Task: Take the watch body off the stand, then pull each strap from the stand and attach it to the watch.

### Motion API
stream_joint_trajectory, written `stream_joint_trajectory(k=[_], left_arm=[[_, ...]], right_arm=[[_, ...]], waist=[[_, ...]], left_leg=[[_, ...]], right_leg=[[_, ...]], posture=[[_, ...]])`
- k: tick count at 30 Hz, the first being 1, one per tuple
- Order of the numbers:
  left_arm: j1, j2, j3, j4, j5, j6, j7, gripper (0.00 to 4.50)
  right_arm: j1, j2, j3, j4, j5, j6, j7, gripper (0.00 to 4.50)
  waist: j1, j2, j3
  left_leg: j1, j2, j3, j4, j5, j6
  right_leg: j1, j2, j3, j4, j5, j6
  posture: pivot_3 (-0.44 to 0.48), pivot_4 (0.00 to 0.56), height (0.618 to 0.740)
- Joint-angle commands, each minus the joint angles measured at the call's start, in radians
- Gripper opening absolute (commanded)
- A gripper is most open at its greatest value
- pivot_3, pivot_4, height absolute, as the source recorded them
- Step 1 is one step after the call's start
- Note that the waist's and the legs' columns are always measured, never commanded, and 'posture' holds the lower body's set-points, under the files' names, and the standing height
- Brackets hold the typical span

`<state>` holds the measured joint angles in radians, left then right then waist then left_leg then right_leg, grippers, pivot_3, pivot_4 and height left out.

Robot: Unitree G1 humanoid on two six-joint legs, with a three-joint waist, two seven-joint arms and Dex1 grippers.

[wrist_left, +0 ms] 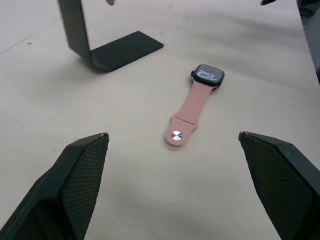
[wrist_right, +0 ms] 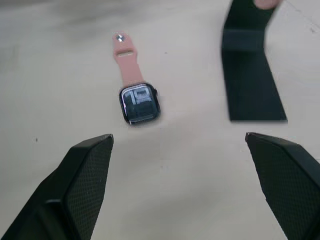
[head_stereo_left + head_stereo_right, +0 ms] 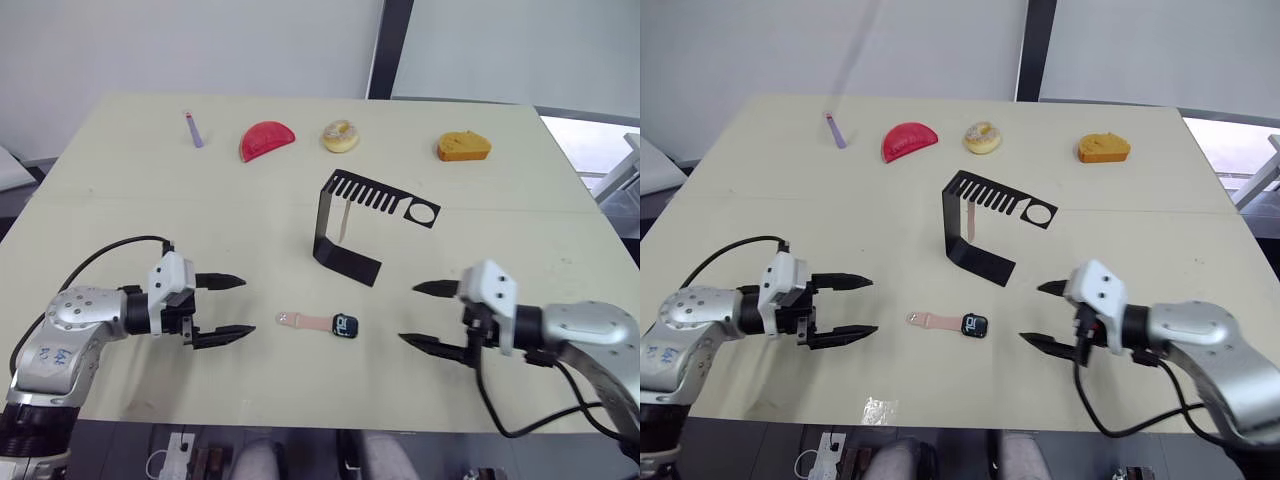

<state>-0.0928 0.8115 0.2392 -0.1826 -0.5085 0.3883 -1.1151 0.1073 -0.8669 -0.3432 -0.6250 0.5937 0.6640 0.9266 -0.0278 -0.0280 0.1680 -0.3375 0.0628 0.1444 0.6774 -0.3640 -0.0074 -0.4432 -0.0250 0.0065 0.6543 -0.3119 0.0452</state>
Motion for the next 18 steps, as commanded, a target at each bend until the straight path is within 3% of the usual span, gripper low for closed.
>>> stream_joint_trajectory(k=[1, 4, 8, 13, 18], left_arm=[[0.076, 0.014, 0.203, 0.008, -0.081, 0.091, 0.08, 4.5], [0.107, 0.008, 0.307, 0.041, -0.114, 0.133, 0.128, 4.5], [0.106, -0.009, 0.321, -0.003, -0.138, 0.155, 0.163, 4.5], [0.086, -0.07, 0.213, -0.221, -0.185, 0.192, 0.237, 4.5], [0.003, -0.195, 0.051, -0.405, -0.183, 0.227, 0.415, 4.5]], right_arm=[[0.178, 0.055, -0.284, -0.033, 0.049, 0.006, 0.006, 4.47], [0.263, 0.105, -0.367, -0.028, 0.066, -0.006, -0.014, 4.47], [0.216, 0.141, -0.292, -0.035, 0.069, -0.01, -0.074, 4.47], [0.04, 0.178, -0.08, -0.011, 0.052, -0.006, -0.143, 4.47], [-0.251, 0.316, 0.24, 0.127, -0.098, -0.02, -0.277, 4.47]], waist=[[-0.002, 0.0, 0.0], [-0.005, -0.001, 0.0], [-0.008, -0.001, -0.001], [-0.005, -0.001, -0.001], [-0.009, -0.001, -0.001]], left_leg=[[0.001, 0.0, 0.0, -0.001, 0.0, 0.0], [0.002, 0.0, 0.001, -0.001, 0.0, -0.001], [0.005, 0.0, 0.001, -0.001, 0.0, -0.001], [0.004, 0.0, 0.001, -0.001, 0.0, -0.002], [0.003, -0.001, 0.001, 0.001, 0.0, -0.002]], right_leg=[[0.0, 0.0, 0.0, 0.0, 0.0, 0.0], [0.001, 0.0, 0.001, 0.0, 0.0, 0.0], [0.004, 0.0, 0.001, 0.0, 0.0, 0.0], [0.003, 0.0, 0.001, 0.0, 0.0, 0.0], [0.002, 0.0, 0.002, 0.001, 0.0, 0.0]], posture=[[0.0, 0.15, 0.737], [0.0, 0.15, 0.737], [0.0, 0.15, 0.737], [0.0, 0.15, 0.737], [0.0, 0.15, 0.737]])
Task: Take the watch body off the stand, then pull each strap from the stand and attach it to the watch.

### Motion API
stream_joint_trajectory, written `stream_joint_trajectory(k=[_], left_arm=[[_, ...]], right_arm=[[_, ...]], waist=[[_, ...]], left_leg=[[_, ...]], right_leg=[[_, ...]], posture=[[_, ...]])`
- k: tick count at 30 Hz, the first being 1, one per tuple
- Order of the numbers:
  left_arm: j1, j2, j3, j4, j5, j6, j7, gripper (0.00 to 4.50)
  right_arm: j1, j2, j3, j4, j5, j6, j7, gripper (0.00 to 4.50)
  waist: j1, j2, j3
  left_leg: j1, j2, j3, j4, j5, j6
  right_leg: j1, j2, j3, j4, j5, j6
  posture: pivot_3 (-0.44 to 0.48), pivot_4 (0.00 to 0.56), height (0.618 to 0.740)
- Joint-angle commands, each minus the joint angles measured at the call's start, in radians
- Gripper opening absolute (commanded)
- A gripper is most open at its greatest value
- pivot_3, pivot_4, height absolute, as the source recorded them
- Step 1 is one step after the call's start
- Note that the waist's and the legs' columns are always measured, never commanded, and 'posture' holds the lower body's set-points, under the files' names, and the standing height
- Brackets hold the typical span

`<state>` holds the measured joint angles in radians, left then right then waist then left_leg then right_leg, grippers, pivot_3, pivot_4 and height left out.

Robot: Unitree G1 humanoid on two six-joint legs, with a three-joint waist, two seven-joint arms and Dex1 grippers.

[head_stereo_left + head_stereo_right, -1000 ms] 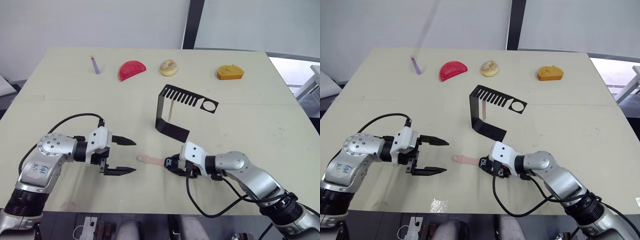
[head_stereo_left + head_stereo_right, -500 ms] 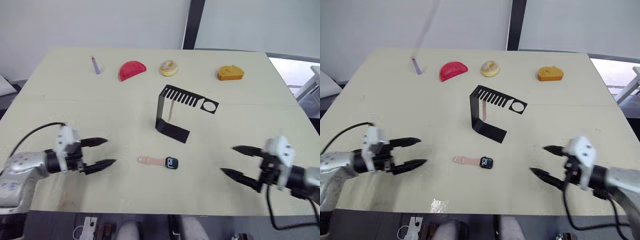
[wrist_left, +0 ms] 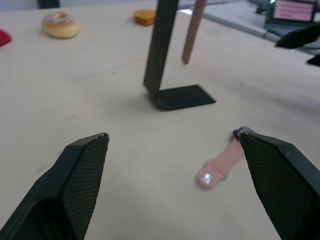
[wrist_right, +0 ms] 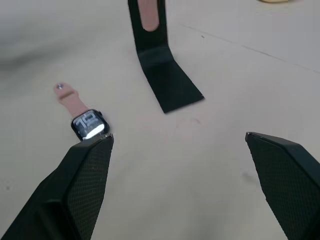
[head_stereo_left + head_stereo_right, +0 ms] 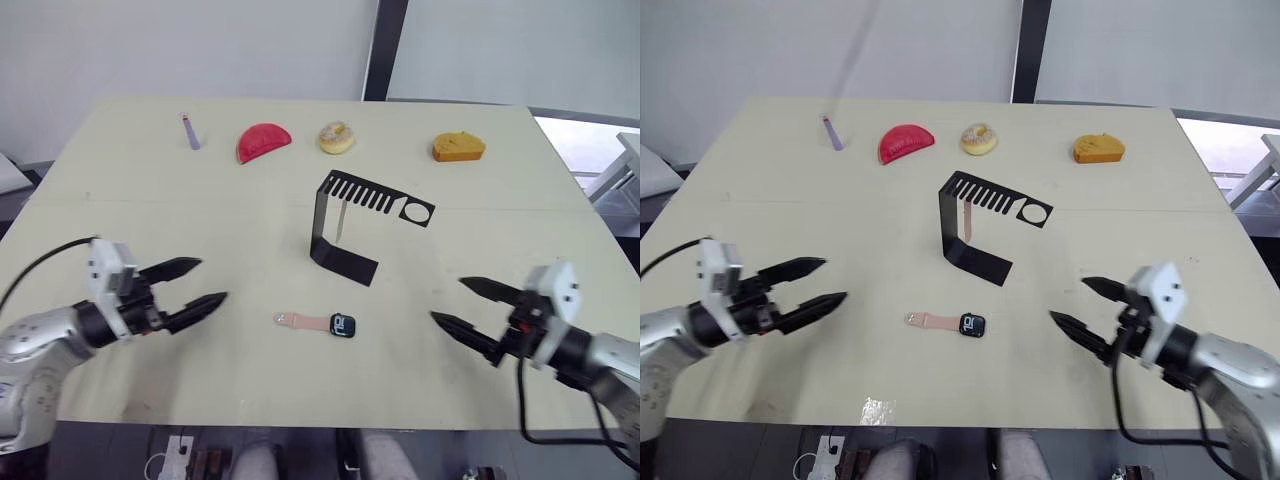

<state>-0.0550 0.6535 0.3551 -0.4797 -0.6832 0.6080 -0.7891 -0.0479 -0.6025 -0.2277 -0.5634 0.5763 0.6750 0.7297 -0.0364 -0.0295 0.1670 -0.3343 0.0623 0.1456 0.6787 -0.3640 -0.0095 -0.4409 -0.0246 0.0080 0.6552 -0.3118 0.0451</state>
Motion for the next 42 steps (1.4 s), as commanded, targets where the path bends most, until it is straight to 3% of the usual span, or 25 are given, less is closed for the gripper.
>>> stream_joint_trajectory(k=[1, 4, 14, 23, 30, 33, 35, 42], left_arm=[[-0.049, -0.061, -0.097, -0.131, 0.005, 0.009, 0.124, 4.5], [-0.082, -0.104, -0.173, -0.178, 0.026, 0.022, 0.195, 4.5], [-0.113, -0.149, -0.299, -0.199, 0.089, 0.022, 0.297, 4.5], [-0.189, -0.253, -0.403, -0.218, 0.165, 0.074, 0.467, 4.5], [-0.252, -0.357, -0.526, -0.172, 0.316, 0.035, 0.572, 4.5], [-0.261, -0.406, -0.562, -0.14, 0.375, 0.022, 0.613, 3.66], [-0.27, -0.426, -0.578, -0.107, 0.416, 0.001, 0.628, 2.75], [-0.287, -0.495, -0.634, 0.036, 0.558, -0.126, 0.664, 2.75]], right_arm=[[-0.147, 0.093, 0.157, 0.116, -0.108, -0.025, -0.124, 4.47], [-0.242, 0.176, 0.235, 0.253, -0.18, -0.071, -0.173, 4.47], [-0.37, 0.262, 0.353, 0.508, -0.329, -0.131, -0.202, 0.03], [-0.352, 0.287, 0.375, 0.527, -0.374, -0.002, -0.254, 0.03], [-0.332, 0.278, 0.387, 0.498, -0.385, 0.03, -0.25, 0.03], [-0.343, 0.279, 0.382, 0.506, -0.384, 0.038, -0.251, 0.0], [-0.344, 0.28, 0.381, 0.504, -0.384, 0.043, -0.252, 0.0], [-0.354, 0.28, 0.375, 0.495, -0.381, 0.058, -0.253, 0.0]], waist=[[-0.001, 0.0, 0.0], [0.0, 0.0, 0.0], [0.001, 0.001, 0.0], [0.0, 0.0, -0.002], [0.0, 0.0, -0.003], [0.0, 0.0, -0.004], [0.0, 0.0, -0.004], [0.001, 0.0, -0.005]], left_leg=[[-0.001, 0.0, 0.0, 0.0, 0.0, 0.0], [-0.001, 0.0, 0.0, 0.001, 0.001, -0.001], [-0.002, 0.0, 0.001, 0.002, 0.001, -0.001], [-0.001, 0.0, 0.001, 0.002, 0.001, -0.001], [-0.001, 0.0, 0.001, 0.002, 0.001, -0.001], [0.0, 0.0, 0.001, 0.002, 0.001, -0.001], [0.0, 0.0, 0.001, 0.002, 0.001, -0.001], [0.0, 0.0, 0.001, 0.003, 0.001, -0.001]], right_leg=[[-0.001, 0.0, 0.0, 0.001, 0.0, 0.0], [-0.002, 0.0, 0.0, 0.002, 0.0, 0.0], [-0.003, 0.0, 0.0, 0.003, 0.0, 0.0], [-0.002, 0.0, 0.0, 0.004, 0.0, 0.0], [-0.002, 0.0, 0.0, 0.004, 0.0, 0.0], [-0.002, 0.0, 0.0, 0.004, 0.0, 0.0], [-0.002, 0.0, 0.0, 0.004, 0.0, 0.0], [-0.002, 0.0, 0.0, 0.004, 0.0, 0.0]], posture=[[0.0, 0.15, 0.737], [0.0, 0.15, 0.737], [0.0, 0.15, 0.737], [0.0, 0.15, 0.737], [0.0, 0.15, 0.737], [0.0, 0.15, 0.737], [0.0, 0.15, 0.737], [0.0, 0.15, 0.737]])
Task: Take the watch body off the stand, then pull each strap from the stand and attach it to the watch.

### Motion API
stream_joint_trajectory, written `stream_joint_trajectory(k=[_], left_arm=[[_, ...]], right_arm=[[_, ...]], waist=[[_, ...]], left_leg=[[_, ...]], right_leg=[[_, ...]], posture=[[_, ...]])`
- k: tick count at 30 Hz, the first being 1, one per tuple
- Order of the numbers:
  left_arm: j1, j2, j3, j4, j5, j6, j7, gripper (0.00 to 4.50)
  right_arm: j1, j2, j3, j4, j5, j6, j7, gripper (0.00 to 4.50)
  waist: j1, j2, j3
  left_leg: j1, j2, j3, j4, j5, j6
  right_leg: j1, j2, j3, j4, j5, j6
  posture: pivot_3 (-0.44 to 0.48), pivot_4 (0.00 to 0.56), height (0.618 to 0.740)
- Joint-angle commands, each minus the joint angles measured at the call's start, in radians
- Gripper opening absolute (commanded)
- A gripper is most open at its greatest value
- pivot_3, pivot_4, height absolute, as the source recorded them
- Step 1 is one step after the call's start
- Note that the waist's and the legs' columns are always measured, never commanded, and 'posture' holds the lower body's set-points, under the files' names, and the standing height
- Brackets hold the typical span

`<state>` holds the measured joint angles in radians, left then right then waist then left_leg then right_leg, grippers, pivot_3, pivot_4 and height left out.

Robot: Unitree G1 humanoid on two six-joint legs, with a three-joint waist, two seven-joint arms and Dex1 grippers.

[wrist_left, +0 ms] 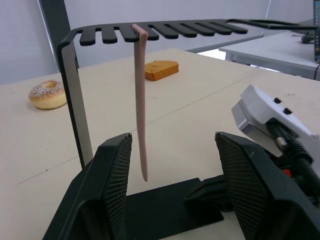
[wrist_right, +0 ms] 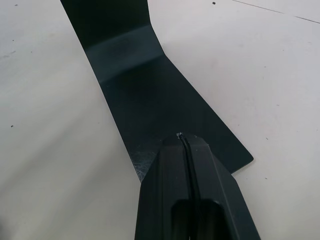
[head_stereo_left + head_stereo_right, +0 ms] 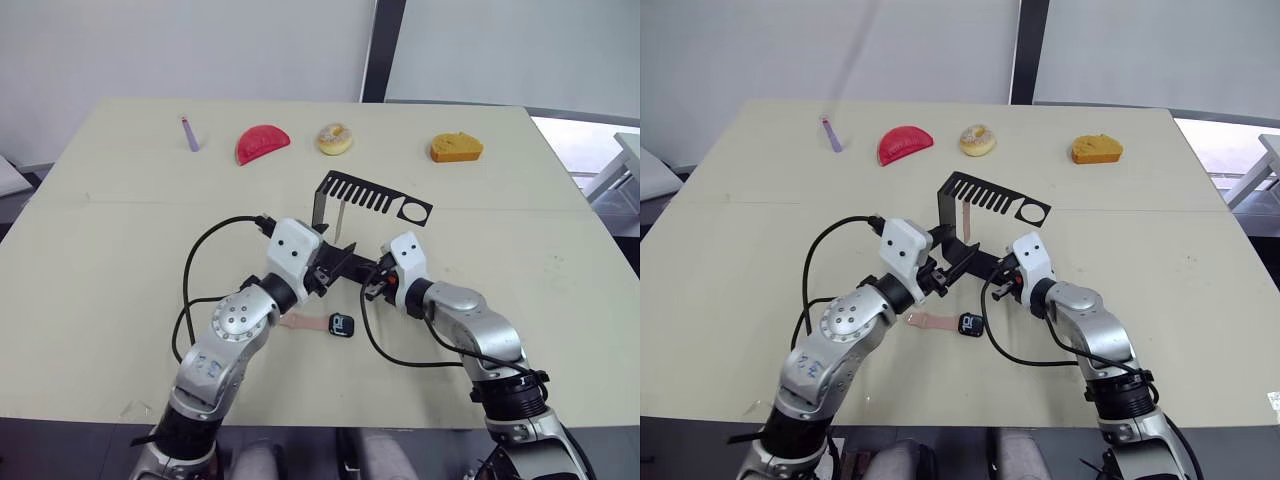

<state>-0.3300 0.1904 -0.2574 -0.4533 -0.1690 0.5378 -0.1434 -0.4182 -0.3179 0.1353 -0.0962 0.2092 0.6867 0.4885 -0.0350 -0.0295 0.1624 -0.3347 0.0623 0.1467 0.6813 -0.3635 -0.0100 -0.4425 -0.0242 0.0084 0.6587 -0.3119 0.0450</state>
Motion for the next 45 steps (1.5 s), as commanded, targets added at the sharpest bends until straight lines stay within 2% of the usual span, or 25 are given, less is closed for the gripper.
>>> stream_joint_trajectory(k=[1, 17, 20, 23, 24, 33, 45], left_arm=[[-0.014, -0.046, -0.018, 0.025, 0.061, -0.064, 0.033, 2.75], [-0.123, -0.17, 0.007, 0.291, 0.146, -0.218, 0.034, 2.75], [-0.133, -0.179, 0.017, 0.315, 0.156, -0.233, 0.039, 1.86], [-0.139, -0.181, 0.023, 0.331, 0.165, -0.243, 0.039, 0.32], [-0.143, -0.182, 0.026, 0.337, 0.166, -0.247, 0.038, 0.03], [-0.153, -0.186, 0.045, 0.342, 0.148, -0.3, 0.002, 0.03], [-0.093, -0.169, 0.068, 0.203, 0.073, -0.272, -0.085, 0.03]], right_arm=[[0.014, -0.005, 0.008, 0.031, -0.014, 0.046, -0.013, 0.0], [0.01, -0.012, -0.001, 0.021, -0.021, 0.052, -0.015, 0.0], [0.007, -0.013, -0.005, 0.019, -0.022, 0.054, -0.018, 0.0], [0.007, -0.011, -0.01, 0.014, -0.02, 0.057, -0.022, 0.0], [0.008, -0.01, -0.011, 0.011, -0.019, 0.058, -0.023, 0.0], [0.03, -0.012, -0.018, -0.024, -0.016, 0.075, -0.025, 0.0], [-0.001, -0.01, -0.016, 0.005, -0.017, 0.076, -0.017, 0.0]], waist=[[0.0, 0.0, 0.0], [0.005, 0.0, 0.0], [0.005, 0.0, 0.0], [0.005, 0.0, 0.0], [0.005, 0.0, 0.0], [0.007, 0.0, 0.0], [0.005, 0.0, 0.0]], left_leg=[[0.0, 0.0, 0.0, 0.0, 0.0, 0.0], [0.0, 0.0, 0.0, 0.0, 0.0, 0.0], [0.0, 0.0, 0.0, 0.0, 0.0, 0.0], [0.0, 0.0, 0.0, 0.0, 0.0, 0.0], [0.0, 0.0, 0.0, 0.0, 0.0, 0.0], [-0.001, 0.0, 0.0, 0.0, 0.0, 0.0], [-0.001, 0.0, 0.0, 0.0, 0.0, 0.0]], right_leg=[[0.0, 0.0, 0.0, 0.0, 0.0, 0.0], [0.0, 0.0, 0.0, 0.0, 0.0, 0.0], [0.0, 0.0, 0.0, 0.0, 0.0, 0.0], [0.0, 0.0, 0.0, 0.0, 0.0, 0.0], [0.0, 0.0, 0.0, 0.0, 0.0, 0.0], [0.0, 0.0, -0.001, 0.0, 0.0, 0.0], [0.0, 0.0, 0.0, 0.0, 0.0, 0.0]], posture=[[0.0, 0.15, 0.737], [0.0, 0.15, 0.737], [0.0, 0.15, 0.737], [0.0, 0.15, 0.737], [0.0, 0.15, 0.737], [0.0, 0.15, 0.737], [0.0, 0.15, 0.737]])
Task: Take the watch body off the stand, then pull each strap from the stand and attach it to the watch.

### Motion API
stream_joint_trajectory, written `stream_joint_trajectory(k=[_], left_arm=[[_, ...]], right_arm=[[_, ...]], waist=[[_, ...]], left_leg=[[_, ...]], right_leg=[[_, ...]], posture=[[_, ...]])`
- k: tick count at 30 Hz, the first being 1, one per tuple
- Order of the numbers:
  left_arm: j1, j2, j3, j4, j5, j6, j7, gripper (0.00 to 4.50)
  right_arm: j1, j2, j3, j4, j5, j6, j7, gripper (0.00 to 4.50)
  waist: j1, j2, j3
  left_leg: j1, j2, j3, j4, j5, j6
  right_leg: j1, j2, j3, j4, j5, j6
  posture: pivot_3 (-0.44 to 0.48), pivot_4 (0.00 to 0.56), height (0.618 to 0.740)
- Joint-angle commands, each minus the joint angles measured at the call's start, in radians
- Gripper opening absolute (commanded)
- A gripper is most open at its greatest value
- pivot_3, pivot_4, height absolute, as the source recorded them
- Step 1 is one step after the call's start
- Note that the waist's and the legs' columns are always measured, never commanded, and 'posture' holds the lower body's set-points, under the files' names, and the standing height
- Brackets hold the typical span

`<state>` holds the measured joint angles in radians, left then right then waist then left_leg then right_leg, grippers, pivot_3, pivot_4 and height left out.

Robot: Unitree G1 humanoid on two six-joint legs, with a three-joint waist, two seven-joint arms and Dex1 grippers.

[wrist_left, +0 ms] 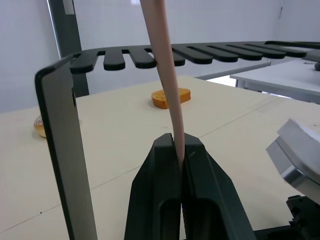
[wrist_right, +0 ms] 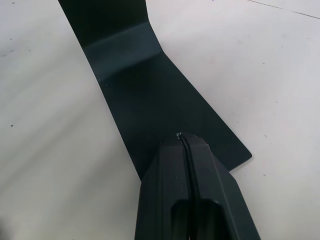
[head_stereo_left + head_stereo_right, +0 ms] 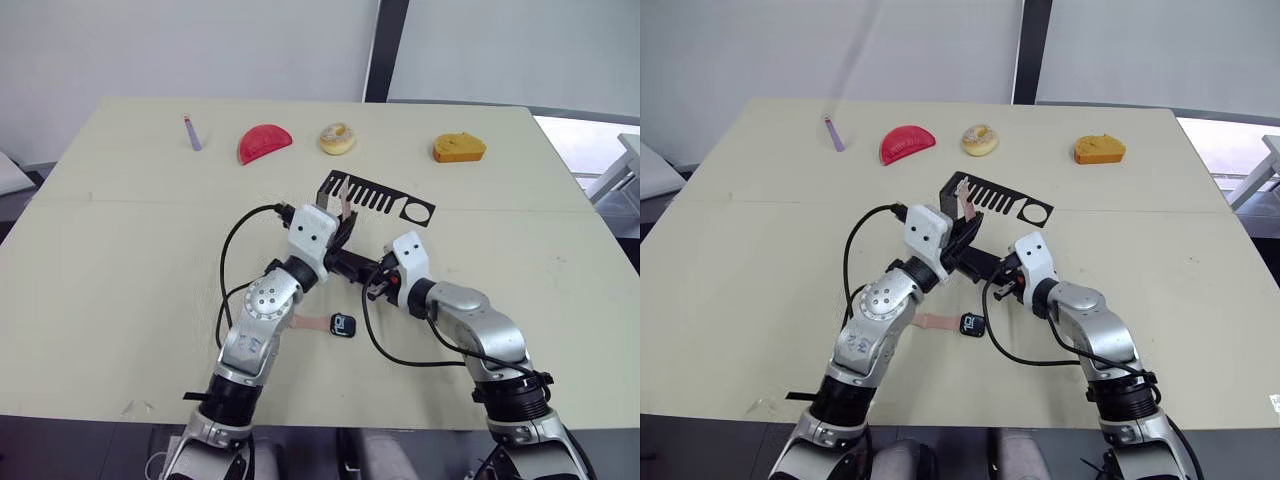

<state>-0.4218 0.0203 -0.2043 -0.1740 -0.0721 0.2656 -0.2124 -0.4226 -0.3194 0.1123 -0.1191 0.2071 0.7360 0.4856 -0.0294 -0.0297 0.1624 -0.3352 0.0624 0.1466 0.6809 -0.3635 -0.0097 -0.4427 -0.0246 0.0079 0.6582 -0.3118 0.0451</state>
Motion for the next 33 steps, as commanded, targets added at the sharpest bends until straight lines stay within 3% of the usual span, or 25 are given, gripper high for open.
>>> stream_joint_trajectory(k=[1, 6, 10, 13, 16, 21, 25, 28, 33], left_arm=[[0.004, 0.01, 0.019, -0.092, -0.032, 0.004, -0.028, 0.03], [0.032, 0.081, 0.061, -0.171, -0.087, 0.061, -0.093, 0.03], [0.076, 0.192, 0.107, -0.248, -0.228, 0.165, -0.239, 0.03], [0.074, 0.297, 0.164, -0.267, -0.393, 0.276, -0.386, 0.03], [0.046, 0.4, 0.205, -0.243, -0.544, 0.375, -0.534, 0.03], [-0.034, 0.51, 0.196, -0.174, -0.69, 0.493, -0.733, 0.0], [-0.127, 0.512, 0.153, -0.093, -0.765, 0.568, -0.858, 0.0], [-0.189, 0.471, 0.132, -0.039, -0.799, 0.611, -0.881, 0.0], [-0.239, 0.429, 0.094, 0.005, -0.8, 0.636, -0.92, 0.0]], right_arm=[[0.0, -0.01, 0.006, 0.031, -0.015, 0.026, -0.012, 0.0], [-0.002, -0.026, -0.004, 0.028, -0.009, 0.002, 0.006, 0.0], [0.022, -0.06, -0.018, -0.051, 0.005, -0.055, 0.037, 0.0], [0.075, -0.11, -0.069, -0.189, 0.068, -0.053, 0.084, 0.0], [0.179, -0.168, -0.186, -0.382, 0.237, 0.021, 0.16, 0.0], [0.305, -0.241, -0.426, -0.58, 0.669, 0.21, 0.203, 2.29], [0.315, -0.289, -0.531, -0.601, 1.13, 0.256, 0.048, 4.45], [0.278, -0.301, -0.488, -0.586, 1.3, 0.216, -0.118, 4.45], [0.193, -0.287, -0.375, -0.566, 1.419, 0.151, -0.332, 4.45]], waist=[[0.0, 0.0, 0.0], [-0.001, 0.0, 0.0], [-0.001, 0.001, 0.0], [-0.001, 0.002, 0.002], [0.001, 0.003, 0.003], [0.001, 0.003, 0.003], [-0.006, 0.003, 0.004], [-0.006, 0.002, 0.004], [-0.007, 0.002, 0.004]], left_leg=[[0.0, 0.0, 0.0, 0.0, 0.0, 0.0], [0.0, 0.0, 0.0, 0.0, 0.0, 0.0], [0.0, 0.0, 0.0, -0.001, 0.0, 0.0], [-0.002, 0.0, -0.001, -0.001, 0.0, 0.0], [-0.002, 0.0, -0.001, -0.001, 0.0, 0.0], [-0.003, 0.0, -0.003, -0.001, 0.0, 0.0], [-0.002, 0.0, -0.002, -0.001, 0.0, 0.0], [-0.002, 0.0, -0.002, -0.001, 0.0, 0.0], [-0.003, 0.0, -0.002, -0.002, 0.0, 0.0]], right_leg=[[0.0, 0.0, 0.0, 0.0, 0.0, 0.0], [0.0, 0.0, 0.0, 0.0, 0.0, 0.0], [0.0, 0.0, 0.0, -0.001, 0.0, 0.0], [-0.001, 0.0, 0.0, -0.001, 0.0, 0.0], [-0.002, 0.0, -0.001, -0.002, 0.0, 0.0], [0.0, 0.0, -0.002, -0.004, 0.0, 0.0], [0.0, 0.0, -0.001, -0.003, 0.0, 0.0], [0.0, 0.001, 0.0, -0.003, 0.0, 0.0], [-0.001, 0.001, 0.0, -0.004, 0.0, 0.0]], posture=[[0.0, 0.15, 0.737], [0.0, 0.15, 0.737], [0.0, 0.15, 0.737], [0.0, 0.15, 0.737], [0.0, 0.15, 0.737], [0.0, 0.15, 0.737], [0.0, 0.15, 0.737], [0.0, 0.15, 0.737], [0.0, 0.15, 0.737]])
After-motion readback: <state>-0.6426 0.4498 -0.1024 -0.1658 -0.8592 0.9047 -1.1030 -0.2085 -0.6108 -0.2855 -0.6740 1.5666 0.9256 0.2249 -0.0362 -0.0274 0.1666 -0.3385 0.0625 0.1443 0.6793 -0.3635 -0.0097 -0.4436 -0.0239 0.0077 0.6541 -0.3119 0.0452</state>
